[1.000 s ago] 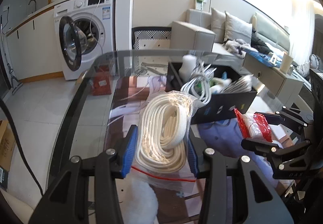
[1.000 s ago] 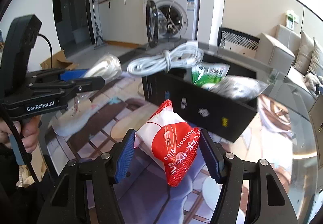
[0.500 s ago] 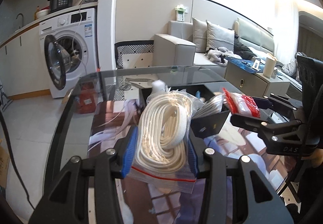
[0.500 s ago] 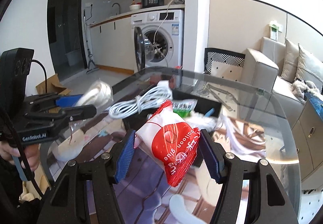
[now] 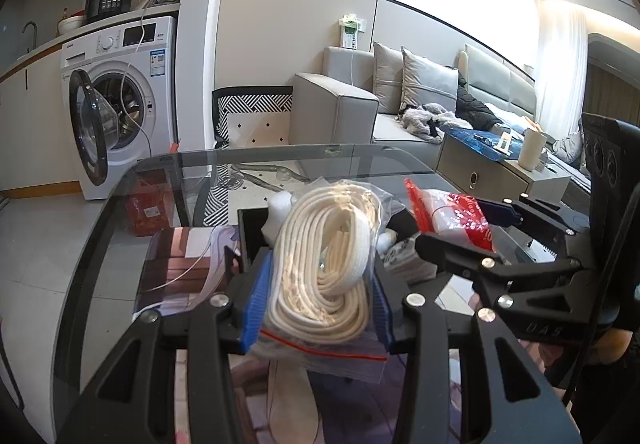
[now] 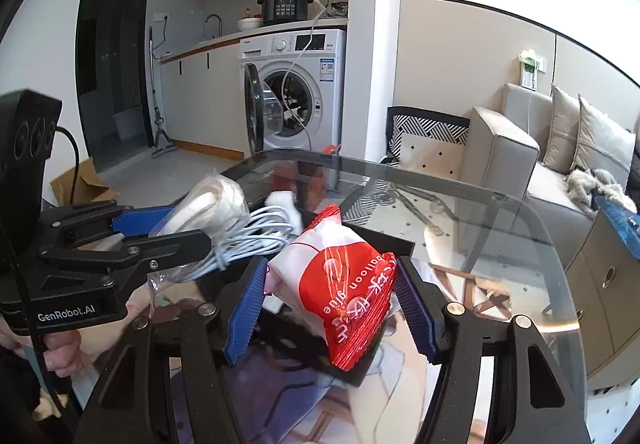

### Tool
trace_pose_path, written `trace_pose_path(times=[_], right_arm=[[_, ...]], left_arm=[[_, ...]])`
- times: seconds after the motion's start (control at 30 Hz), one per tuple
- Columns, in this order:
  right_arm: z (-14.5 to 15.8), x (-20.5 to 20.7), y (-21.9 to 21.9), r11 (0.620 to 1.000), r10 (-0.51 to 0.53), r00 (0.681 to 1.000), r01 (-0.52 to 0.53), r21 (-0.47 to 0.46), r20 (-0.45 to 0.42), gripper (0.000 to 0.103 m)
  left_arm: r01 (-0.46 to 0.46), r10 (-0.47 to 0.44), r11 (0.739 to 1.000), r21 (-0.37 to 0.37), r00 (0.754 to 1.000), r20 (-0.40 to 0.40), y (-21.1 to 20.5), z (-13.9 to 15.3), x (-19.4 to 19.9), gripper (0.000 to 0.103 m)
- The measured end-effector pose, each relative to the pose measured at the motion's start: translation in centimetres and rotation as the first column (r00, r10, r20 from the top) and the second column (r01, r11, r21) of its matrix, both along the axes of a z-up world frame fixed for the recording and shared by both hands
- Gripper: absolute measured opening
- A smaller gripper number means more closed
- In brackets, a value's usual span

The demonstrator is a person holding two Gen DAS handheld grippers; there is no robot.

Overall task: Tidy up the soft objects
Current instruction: 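Carry the rope bag and red packet over the black box with both tools, then open both tools to drop the packet and rope bag into the box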

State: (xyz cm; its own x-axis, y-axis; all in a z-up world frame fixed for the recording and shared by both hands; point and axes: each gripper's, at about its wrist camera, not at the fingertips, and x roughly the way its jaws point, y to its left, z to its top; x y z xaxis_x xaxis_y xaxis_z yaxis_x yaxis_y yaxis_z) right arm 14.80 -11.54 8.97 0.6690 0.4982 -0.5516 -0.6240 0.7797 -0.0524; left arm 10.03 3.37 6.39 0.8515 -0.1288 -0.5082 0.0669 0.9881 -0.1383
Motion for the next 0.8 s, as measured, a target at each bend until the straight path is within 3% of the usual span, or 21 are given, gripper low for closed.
trace_pose_path(times=[0.23,0.3,0.37,0.6,0.67,0.77,0.8], right_arm=[[-1.2,2.8,0.8,1.000,0.001,1.000,-0.001,-0.011,0.000,0.068],[-1.6,3.1,1.2,0.999,0.000,1.000,0.001,-0.038,0.022,0.086],[-1.9,3.1,0.7,0.999,-0.017,0.999,0.019,-0.048,0.036,0.095],[-1.9,2.6,-0.8,0.998,-0.026,0.998,0.029,-0.058,0.049,0.097],[-1.9,2.5,-1.1,0.998,-0.026,0.998,0.029,-0.059,0.052,0.097],[-2.0,1.9,-1.4,0.997,-0.025,0.998,0.028,-0.065,0.056,0.097],[-1.9,1.8,-1.4,0.997,-0.023,0.998,0.027,-0.070,0.057,0.098]], left_arm=[[-0.009,0.009,1.000,-0.016,1.000,-0.003,0.0,-0.5,2.0,0.043],[-0.008,0.008,1.000,-0.013,1.000,-0.003,-0.1,-0.6,2.3,0.043],[-0.008,0.008,1.000,-0.012,1.000,-0.005,-0.2,-0.7,2.6,0.043],[0.024,-0.024,1.000,0.020,1.000,-0.003,-1.0,-0.8,3.4,0.044],[0.035,-0.034,0.999,0.037,0.999,-0.009,-1.3,-0.9,3.4,0.051],[0.038,-0.037,0.998,0.041,0.999,-0.020,-1.6,-0.9,3.4,0.076],[0.034,-0.033,0.999,0.041,0.999,-0.022,-1.4,-0.9,3.3,0.089]])
